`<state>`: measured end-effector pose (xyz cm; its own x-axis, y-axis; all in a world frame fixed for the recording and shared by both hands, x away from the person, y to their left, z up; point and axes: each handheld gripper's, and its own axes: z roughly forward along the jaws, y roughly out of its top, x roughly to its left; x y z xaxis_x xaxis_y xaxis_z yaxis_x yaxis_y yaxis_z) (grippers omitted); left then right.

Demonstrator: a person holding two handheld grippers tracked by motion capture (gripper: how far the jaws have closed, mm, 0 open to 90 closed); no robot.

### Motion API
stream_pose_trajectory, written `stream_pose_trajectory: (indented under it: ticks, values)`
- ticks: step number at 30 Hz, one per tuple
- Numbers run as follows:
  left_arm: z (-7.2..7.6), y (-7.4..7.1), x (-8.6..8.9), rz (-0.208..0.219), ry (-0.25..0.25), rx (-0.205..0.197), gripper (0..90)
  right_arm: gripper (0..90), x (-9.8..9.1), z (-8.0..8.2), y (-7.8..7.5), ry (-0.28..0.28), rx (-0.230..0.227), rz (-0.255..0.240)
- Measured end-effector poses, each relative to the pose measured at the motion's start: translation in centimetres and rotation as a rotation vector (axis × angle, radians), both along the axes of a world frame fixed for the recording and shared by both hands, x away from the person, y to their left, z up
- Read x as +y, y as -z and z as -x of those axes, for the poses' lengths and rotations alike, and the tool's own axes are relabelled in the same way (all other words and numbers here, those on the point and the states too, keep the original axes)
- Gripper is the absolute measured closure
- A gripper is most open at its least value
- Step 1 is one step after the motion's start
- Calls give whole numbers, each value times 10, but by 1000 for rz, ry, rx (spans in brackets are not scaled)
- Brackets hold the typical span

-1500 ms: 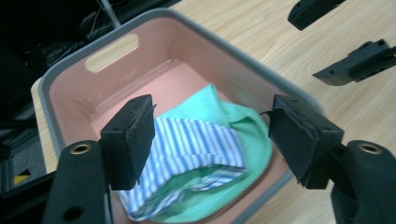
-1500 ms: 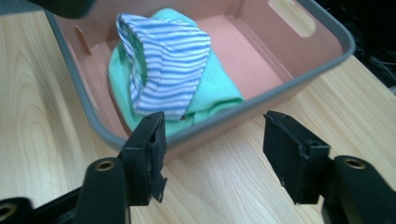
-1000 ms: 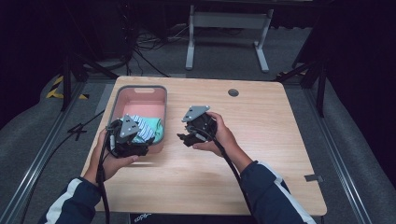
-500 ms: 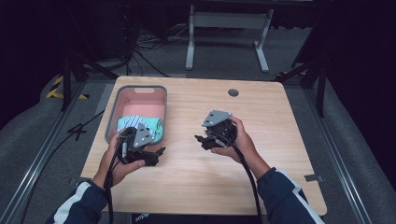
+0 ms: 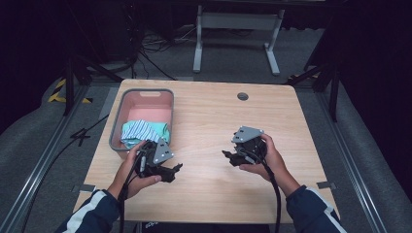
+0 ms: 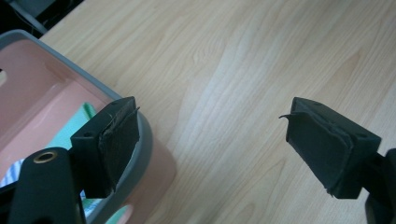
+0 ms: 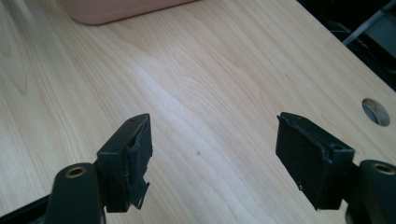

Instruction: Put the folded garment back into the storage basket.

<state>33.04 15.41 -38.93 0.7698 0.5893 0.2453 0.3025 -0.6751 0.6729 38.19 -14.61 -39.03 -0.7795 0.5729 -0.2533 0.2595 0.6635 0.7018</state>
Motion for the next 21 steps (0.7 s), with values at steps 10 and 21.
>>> stream_pose_trajectory:
  ticks: [10, 21]
  values:
    - [-1, 23, -9, -27, 46, 28, 176, 274, -25, 11, 15, 19, 28, 2]
    - [-1, 52, -6, -58, 75, 92, 179, 290, -55, 29, 35, 35, 14, -21]
